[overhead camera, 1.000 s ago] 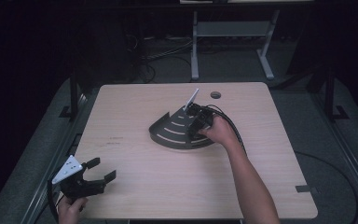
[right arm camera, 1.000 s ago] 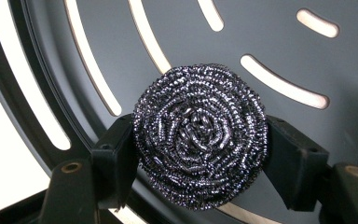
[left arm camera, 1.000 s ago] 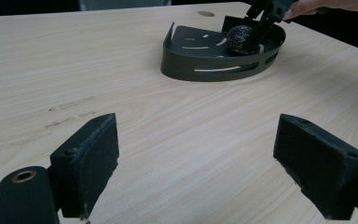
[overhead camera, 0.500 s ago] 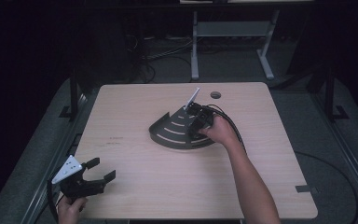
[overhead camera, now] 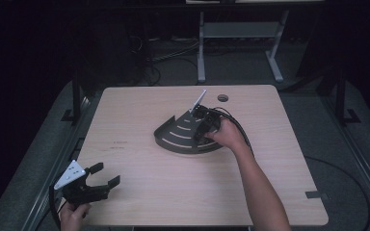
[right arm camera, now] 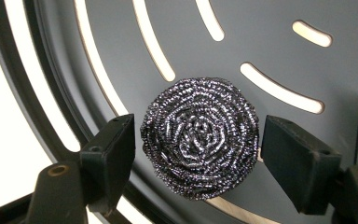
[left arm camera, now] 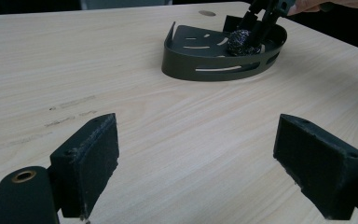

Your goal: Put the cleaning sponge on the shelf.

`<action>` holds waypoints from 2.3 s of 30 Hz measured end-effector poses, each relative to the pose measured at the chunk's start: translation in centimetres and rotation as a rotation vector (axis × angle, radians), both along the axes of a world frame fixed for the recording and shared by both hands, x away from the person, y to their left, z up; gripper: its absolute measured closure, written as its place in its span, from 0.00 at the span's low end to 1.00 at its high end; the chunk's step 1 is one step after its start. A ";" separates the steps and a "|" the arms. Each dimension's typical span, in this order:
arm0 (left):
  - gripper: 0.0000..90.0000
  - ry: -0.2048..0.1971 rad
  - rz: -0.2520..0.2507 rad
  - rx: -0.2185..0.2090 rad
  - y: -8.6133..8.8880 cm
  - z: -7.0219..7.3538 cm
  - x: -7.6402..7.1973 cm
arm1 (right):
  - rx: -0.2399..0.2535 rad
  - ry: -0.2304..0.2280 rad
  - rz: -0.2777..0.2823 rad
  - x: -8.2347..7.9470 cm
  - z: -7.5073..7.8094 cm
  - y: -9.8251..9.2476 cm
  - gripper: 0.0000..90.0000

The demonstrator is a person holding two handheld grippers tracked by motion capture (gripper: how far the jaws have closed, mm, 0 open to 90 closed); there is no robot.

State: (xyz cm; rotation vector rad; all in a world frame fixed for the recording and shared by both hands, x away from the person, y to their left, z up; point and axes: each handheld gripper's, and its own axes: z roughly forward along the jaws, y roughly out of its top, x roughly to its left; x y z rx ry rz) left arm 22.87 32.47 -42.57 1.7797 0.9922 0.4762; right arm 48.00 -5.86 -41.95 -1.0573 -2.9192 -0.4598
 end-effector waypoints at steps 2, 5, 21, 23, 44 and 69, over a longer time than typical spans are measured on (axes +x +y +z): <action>0.15 0.002 0.002 0.003 0.0 0.0 0.0 | 0.004 -0.005 0.003 0.0 0.1 -0.1 0.28; 0.15 0.003 0.001 0.002 0.0 0.0 0.0 | 0.011 -0.012 0.002 0.0 0.3 -0.1 0.26; 0.15 -0.002 -0.001 0.005 0.0 0.0 -0.1 | 0.040 -0.056 -0.006 -1.0 2.6 -1.1 0.21; 0.15 0.000 -0.005 0.006 -0.1 0.0 -0.1 | 0.042 -0.059 -0.004 -1.3 3.0 -1.3 0.21; 0.15 0.000 -0.009 0.011 -0.2 0.0 -0.1 | 0.067 -0.079 0.010 -3.1 4.4 -2.3 0.20; 0.15 0.010 -0.024 0.011 -0.8 -0.3 0.1 | 0.095 -0.084 0.013 -5.4 4.8 -4.3 0.21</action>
